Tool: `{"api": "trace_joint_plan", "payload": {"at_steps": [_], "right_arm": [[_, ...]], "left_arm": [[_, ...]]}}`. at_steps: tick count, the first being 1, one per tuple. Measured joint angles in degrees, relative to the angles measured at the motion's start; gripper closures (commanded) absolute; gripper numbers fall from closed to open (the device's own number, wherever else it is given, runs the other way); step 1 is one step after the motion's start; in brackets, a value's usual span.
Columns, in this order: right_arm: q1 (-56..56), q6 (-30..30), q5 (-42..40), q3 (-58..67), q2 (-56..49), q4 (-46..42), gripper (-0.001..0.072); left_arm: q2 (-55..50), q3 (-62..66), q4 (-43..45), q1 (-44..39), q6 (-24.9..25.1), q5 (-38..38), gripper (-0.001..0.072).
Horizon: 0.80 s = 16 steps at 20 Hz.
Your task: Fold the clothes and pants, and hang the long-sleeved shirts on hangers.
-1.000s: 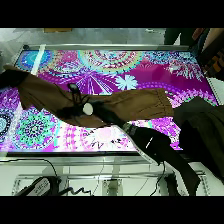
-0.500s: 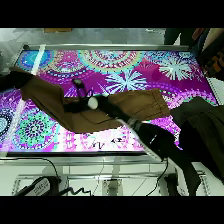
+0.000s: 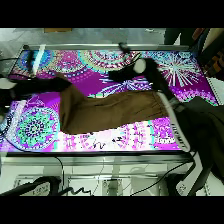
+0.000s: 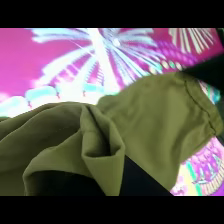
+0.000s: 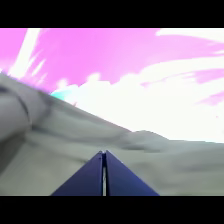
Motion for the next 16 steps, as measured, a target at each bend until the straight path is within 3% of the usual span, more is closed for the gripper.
{"api": "trace_joint_plan", "payload": {"at_steps": [1, 2, 3, 4, 8, 10, 16], "right_arm": [[-1.5, -0.1, 0.6, 0.0, 0.9, -0.3, 0.0678], [-2.8, -0.2, 1.5, 0.0, 1.8, -0.3, 0.0679], [-3.7, -0.3, 1.9, 0.0, 2.5, -0.3, 0.0679], [-4.5, -0.6, 2.3, 0.0, 3.2, -0.3, 0.0678], [-5.8, -1.1, 3.5, 0.0, 4.5, -0.6, 0.0679], [-6.1, -1.6, 4.2, 0.0, 4.6, -0.7, 0.0679], [-6.5, -6.0, 7.1, -1.4, 6.3, -4.3, 0.0679]], "left_arm": [[-1.0, 0.0, 0.0, -2.9, -0.6, 1.9, 0.0645], [-2.1, 0.0, 0.0, -5.3, -1.5, 3.1, 0.0427], [-3.2, 0.0, 0.0, -7.7, -2.3, 4.0, 0.0156], [-4.3, 0.0, 0.0, -9.8, -3.6, 4.0, 0.0026], [-6.8, 0.0, 0.2, -13.8, -7.6, -0.7, 0.003], [-6.9, 0.0, 0.3, -13.0, -8.0, -2.9, 0.0108], [-3.7, -0.3, 11.1, -0.8, -11.3, -6.0, 0.0122]]}}
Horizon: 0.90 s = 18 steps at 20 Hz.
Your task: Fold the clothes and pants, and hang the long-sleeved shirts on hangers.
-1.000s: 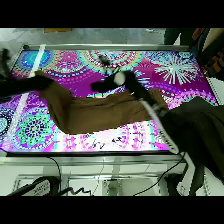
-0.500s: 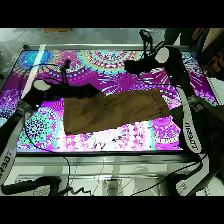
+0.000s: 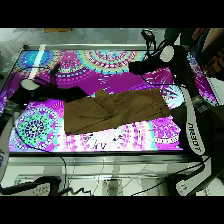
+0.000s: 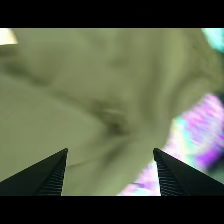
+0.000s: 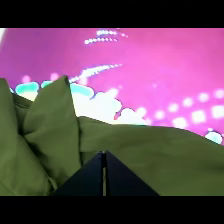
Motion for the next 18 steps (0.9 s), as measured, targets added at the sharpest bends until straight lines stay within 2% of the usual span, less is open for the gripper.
{"api": "trace_joint_plan", "payload": {"at_steps": [4, 7, 13, 18], "right_arm": [[-1.9, -2.9, -1.6, -7.0, 7.3, -2.6, 0.0679], [-4.5, -5.9, -3.1, -16.9, 16.9, -3.2, 0.0679], [-7.9, -8.2, -4.0, -38.5, 38.7, -3.1, 0.0679], [-8.5, -8.6, -3.9, -44.9, 49.1, -3.0, 0.0679]], "left_arm": [[4.3, -5.2, 5.9, 10.1, -1.1, -0.9, 0.0122], [6.1, -12.3, 7.4, 15.1, 0.0, 1.7, 0.0121], [1.4, -20.4, 3.1, 17.2, 6.3, 9.4, 0.0121], [-5.6, -21.5, -1.7, 16.0, 11.1, 12.7, 0.0121]]}}
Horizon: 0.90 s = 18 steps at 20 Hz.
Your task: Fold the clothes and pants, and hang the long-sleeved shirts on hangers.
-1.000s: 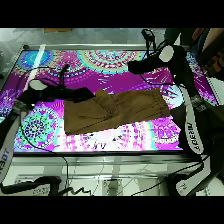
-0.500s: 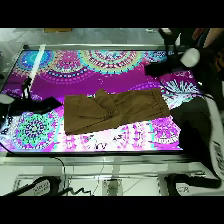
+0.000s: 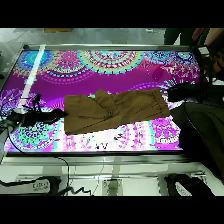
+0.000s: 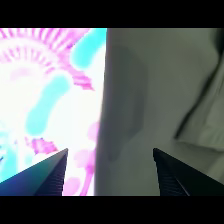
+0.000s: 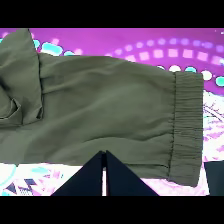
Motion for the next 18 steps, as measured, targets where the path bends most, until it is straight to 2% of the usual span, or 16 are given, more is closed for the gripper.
{"api": "trace_joint_plan", "payload": {"at_steps": [1, 2, 4, 6, 7, 9, 11, 18], "right_arm": [[0.0, 0.0, -0.1, -0.4, 0.7, -0.2, 0.0679], [0.0, 0.0, 0.0, -0.7, 1.2, -0.2, 0.0679], [-0.1, -0.1, -0.4, -1.1, 1.6, -0.3, 0.0679], [-0.1, -0.1, -1.1, -1.3, 1.6, -0.4, 0.0679], [-0.1, -0.1, -1.5, -1.4, 1.6, -0.5, 0.0679], [-0.1, -0.1, -1.8, -1.5, 1.3, -0.8, 0.0679], [-0.1, -0.1, -2.0, -1.6, 0.6, -1.5, 0.068], [-0.1, -0.2, -4.1, -4.1, -7.0, -2.4, 0.068]], "left_arm": [[-0.9, -0.1, -0.9, -0.9, 0.5, 0.2, 0.0122], [-1.5, -0.1, -0.9, -1.9, 1.2, 0.3, 0.0166], [-2.5, -0.2, -1.1, -4.5, 1.6, 1.0, 0.0449], [-3.2, -0.3, -0.8, -7.1, 1.7, 1.3, 0.0666], [-3.4, -0.3, -0.7, -8.0, 1.8, 1.5, 0.0692], [-3.6, 0.5, -0.5, -9.0, 1.9, 0.6, 0.0695], [-3.5, 3.0, 2.0, -9.2, 1.2, -3.5, 0.0697], [3.1, 25.4, 17.4, -10.4, -9.5, -23.7, 0.0697]]}}
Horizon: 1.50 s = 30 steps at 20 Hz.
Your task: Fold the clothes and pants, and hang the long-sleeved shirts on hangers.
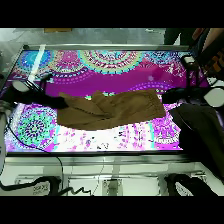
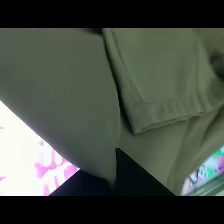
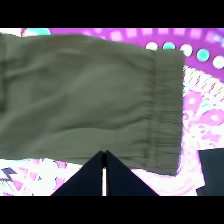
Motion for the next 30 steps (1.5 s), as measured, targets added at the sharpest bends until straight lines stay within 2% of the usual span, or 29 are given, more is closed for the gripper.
{"api": "trace_joint_plan", "payload": {"at_steps": [4, 9, 15, 18, 24, 30], "right_arm": [[0.1, 0.0, -5.2, -1.0, -6.7, 6.9, 0.0679], [4.3, 0.0, -13.2, -1.3, -16.3, 19.6, 0.068], [20.2, 0.2, -27.8, -0.5, -28.8, 29.6, 0.0681], [29.3, 1.8, -33.3, 5.2, -37.2, 33.1, 0.0682], [38.7, 3.2, -30.7, 19.8, -50.0, 34.8, 0.0681], [33.6, 3.5, -18.2, 22.7, -50.4, 26.7, 0.0679]], "left_arm": [[5.9, 8.7, 3.1, -1.4, -3.2, -6.4, 0.0697], [11.5, 11.6, 4.3, -4.4, -4.5, -8.9, 0.0696], [13.7, 12.3, 4.5, -5.9, -4.9, -9.7, 0.0694], [13.9, 12.3, 4.5, -6.1, -4.9, -9.8, 0.0693], [13.1, 12.3, 4.4, -6.2, -4.9, -9.8, 0.0693], [6.6, 12.3, -0.5, -7.8, -5.1, -6.3, 0.0694]]}}
